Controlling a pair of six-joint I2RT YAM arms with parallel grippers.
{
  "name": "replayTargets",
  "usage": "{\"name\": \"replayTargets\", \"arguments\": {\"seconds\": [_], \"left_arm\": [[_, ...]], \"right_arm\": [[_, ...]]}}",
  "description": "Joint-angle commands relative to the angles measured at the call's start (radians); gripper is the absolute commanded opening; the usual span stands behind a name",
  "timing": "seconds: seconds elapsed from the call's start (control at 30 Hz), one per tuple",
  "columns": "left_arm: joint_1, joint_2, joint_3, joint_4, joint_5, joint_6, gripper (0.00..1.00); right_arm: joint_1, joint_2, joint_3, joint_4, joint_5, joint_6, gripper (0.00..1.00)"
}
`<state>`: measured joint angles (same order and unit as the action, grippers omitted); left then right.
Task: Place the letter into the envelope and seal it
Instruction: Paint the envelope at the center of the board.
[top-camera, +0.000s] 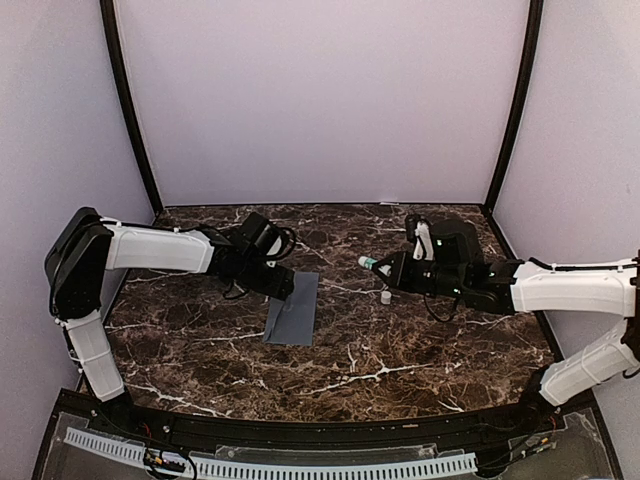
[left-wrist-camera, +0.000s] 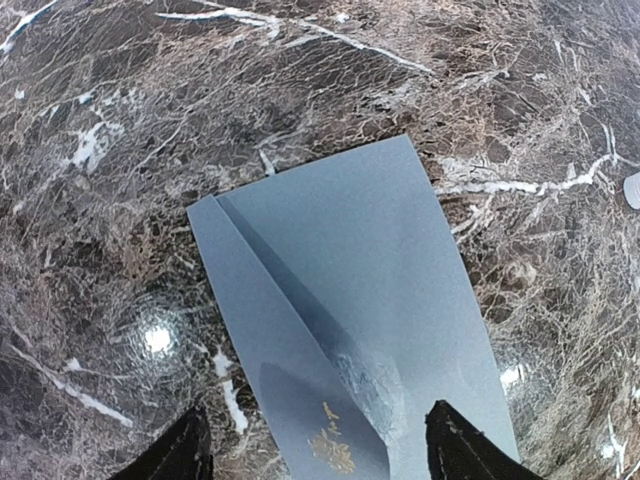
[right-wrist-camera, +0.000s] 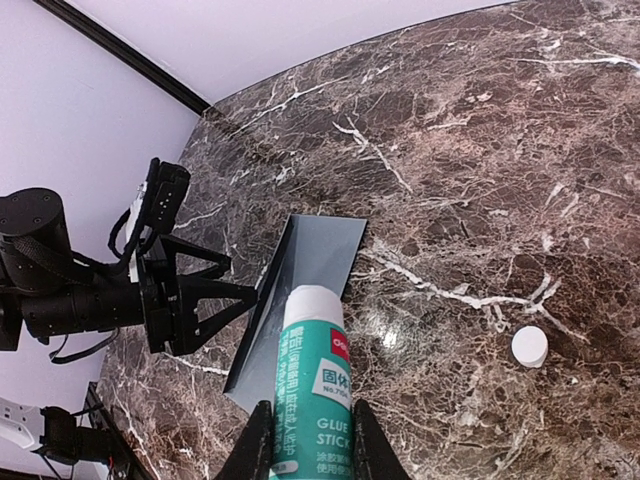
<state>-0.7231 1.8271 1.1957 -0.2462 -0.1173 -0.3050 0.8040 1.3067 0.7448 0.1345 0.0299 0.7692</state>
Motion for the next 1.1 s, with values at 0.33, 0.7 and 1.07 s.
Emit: {"name": "replayTargets", "arguments": {"seconds": [0.33, 0.7, 1.07], "left_arm": [[-0.019, 0.032, 0.025, -0.094, -0.041, 0.033, 0.78], [-0.027, 0.012, 0.019, -0.124, -0.079, 0.041, 0.51], [-0.027, -0.058, -0.015, -0.138, -0.082, 0.028, 0.11]], "right_arm": [[-0.006, 0.020, 0.010, 0.052, -0.005, 0.002, 0.02], [-0.006, 0.029, 0.017, 0.052, -0.008, 0.000, 0.02], [-0.006, 0.030, 0.016, 0.052, -0.024, -0.017, 0.02]]}}
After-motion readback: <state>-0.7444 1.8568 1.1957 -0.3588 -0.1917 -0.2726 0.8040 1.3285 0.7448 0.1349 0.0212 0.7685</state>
